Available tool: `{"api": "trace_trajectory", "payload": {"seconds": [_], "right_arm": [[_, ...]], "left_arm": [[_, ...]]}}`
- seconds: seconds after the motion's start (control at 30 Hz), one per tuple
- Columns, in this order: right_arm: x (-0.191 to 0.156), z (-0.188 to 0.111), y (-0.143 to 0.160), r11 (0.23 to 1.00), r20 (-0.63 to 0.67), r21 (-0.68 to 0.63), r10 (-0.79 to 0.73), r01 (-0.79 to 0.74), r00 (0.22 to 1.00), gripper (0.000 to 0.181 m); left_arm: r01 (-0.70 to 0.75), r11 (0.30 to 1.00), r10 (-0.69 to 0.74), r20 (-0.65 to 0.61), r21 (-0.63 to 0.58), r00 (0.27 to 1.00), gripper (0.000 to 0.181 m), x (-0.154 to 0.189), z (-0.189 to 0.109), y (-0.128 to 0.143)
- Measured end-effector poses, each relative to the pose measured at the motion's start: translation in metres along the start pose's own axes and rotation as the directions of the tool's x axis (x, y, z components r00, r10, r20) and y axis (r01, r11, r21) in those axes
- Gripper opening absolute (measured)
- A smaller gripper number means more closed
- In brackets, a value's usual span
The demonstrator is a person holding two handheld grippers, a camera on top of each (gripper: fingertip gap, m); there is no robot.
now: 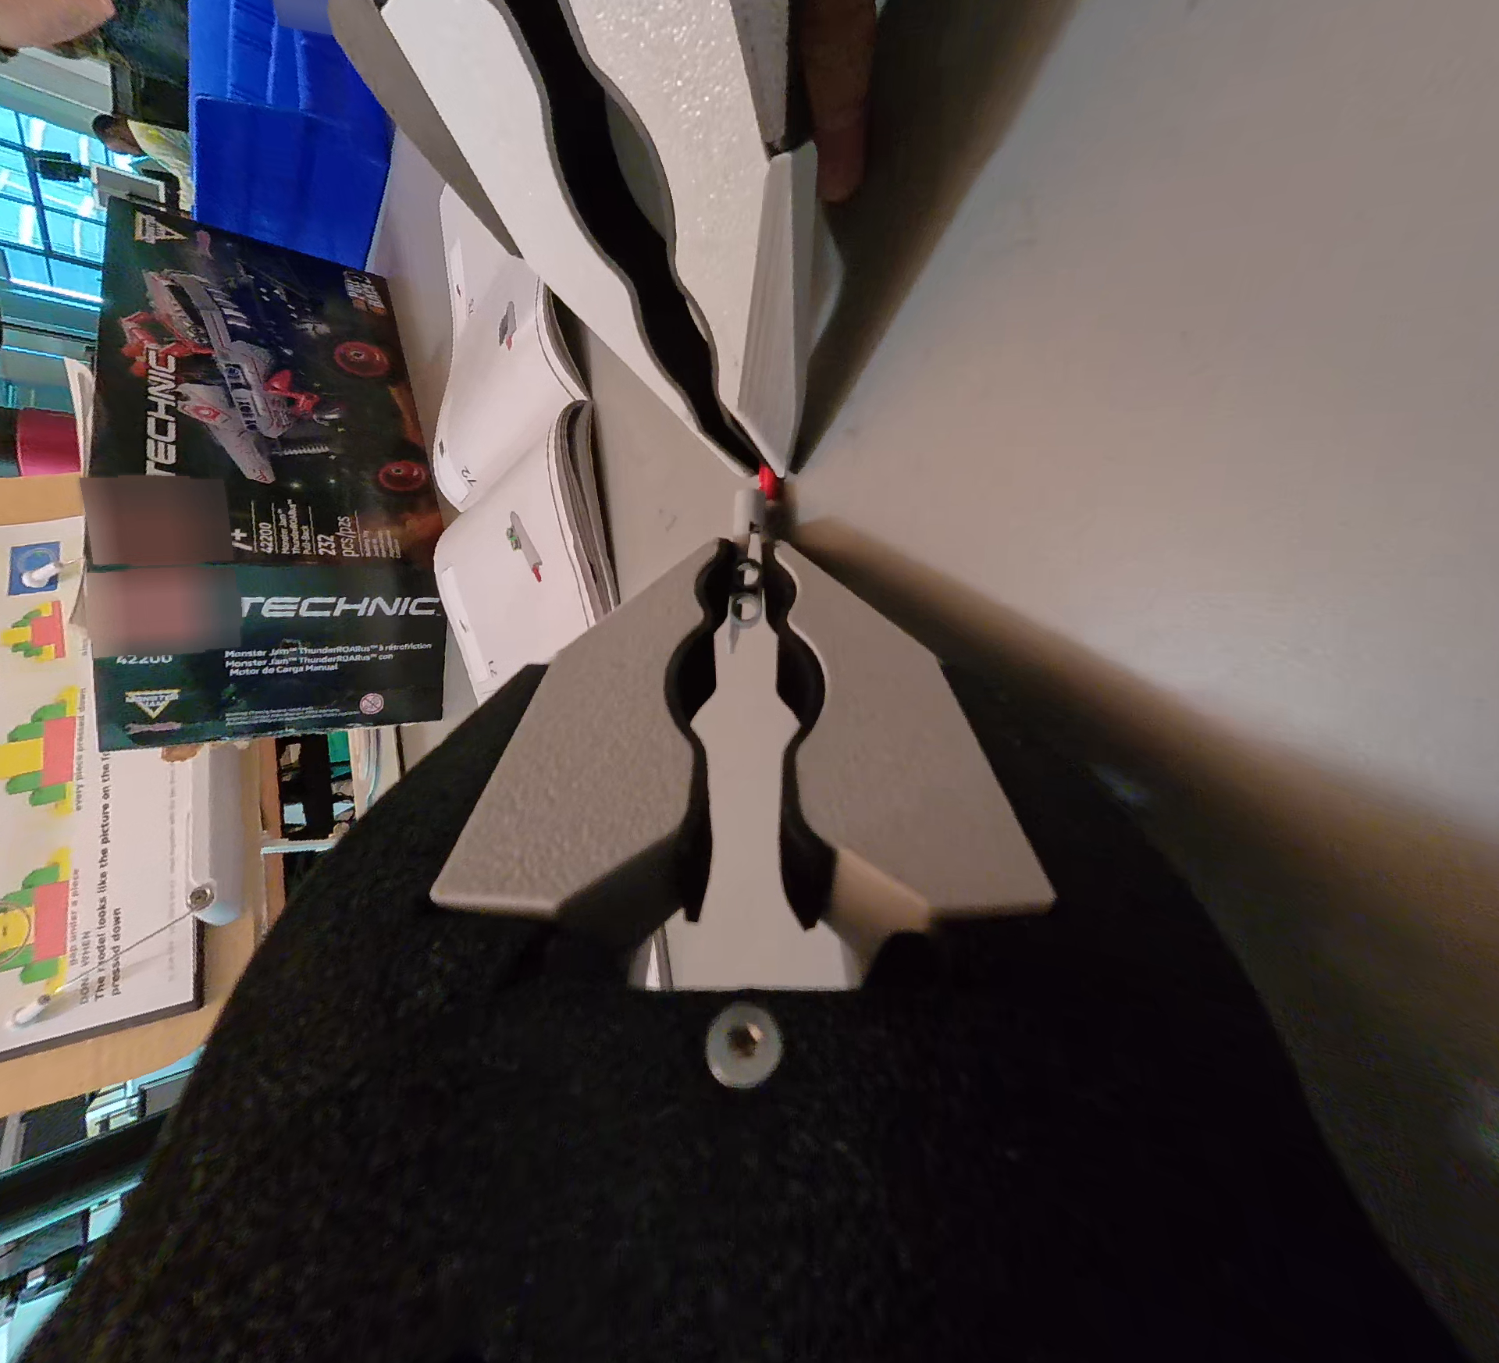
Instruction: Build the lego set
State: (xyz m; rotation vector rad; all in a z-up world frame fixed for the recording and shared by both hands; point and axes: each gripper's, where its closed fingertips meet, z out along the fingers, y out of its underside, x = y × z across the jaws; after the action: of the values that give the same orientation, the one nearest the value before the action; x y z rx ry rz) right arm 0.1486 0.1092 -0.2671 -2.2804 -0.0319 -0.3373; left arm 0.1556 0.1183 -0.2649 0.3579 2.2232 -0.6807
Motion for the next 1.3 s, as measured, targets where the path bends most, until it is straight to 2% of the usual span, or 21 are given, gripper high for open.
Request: {"api": "trace_trajectory", "payload": {"seconds": [0.27, 0.4, 0.53, 0.6, 0.83, 1.3], "right_arm": [[-0.001, 0.0, -0.001, 1.0, 0.004, 0.003, -0.005, 0.005, 1.0, 0.003], [0.001, -0.003, 0.001, 1.0, -0.009, 0.006, -0.005, 0.005, 1.0, 0.003], [0.01, -0.016, -0.009, 0.993, -0.044, 0.11, 0.038, -0.033, 0.998, 0.003], [0.01, -0.018, -0.01, 0.992, -0.082, 0.126, -0.017, 0.027, 0.996, 0.003], [0.0, -0.014, -0.008, 0.958, -0.222, 0.068, -0.258, 0.279, 0.94, 0.003], [-0.001, -0.01, -0.006, 0.957, -0.203, 0.052, -0.269, 0.285, 0.941, 0.003]], "left_arm": [[0.101, 0.994, -0.099, -0.031, 0.049, 0.995, 0.004, -0.001, 0.003, -0.005], [0.11, 0.992, -0.109, -0.02, 0.062, 0.994, 0.004, -0.005, 0.002, 0.003], [0.16, 0.976, -0.159, -0.015, 0.145, 0.987, 0.004, -0.011, -0.004, 0.001], [0.207, 0.961, -0.202, -0.045, 0.183, 0.978, 0.004, -0.012, -0.007, -0.004], [0.227, 0.956, -0.204, -0.132, 0.187, 0.97, 0.004, 0.003, -0.005, -0.01], [0.271, 0.949, -0.247, -0.152, 0.162, 0.957, 0.004, 0.003, -0.003, -0.008]]}}
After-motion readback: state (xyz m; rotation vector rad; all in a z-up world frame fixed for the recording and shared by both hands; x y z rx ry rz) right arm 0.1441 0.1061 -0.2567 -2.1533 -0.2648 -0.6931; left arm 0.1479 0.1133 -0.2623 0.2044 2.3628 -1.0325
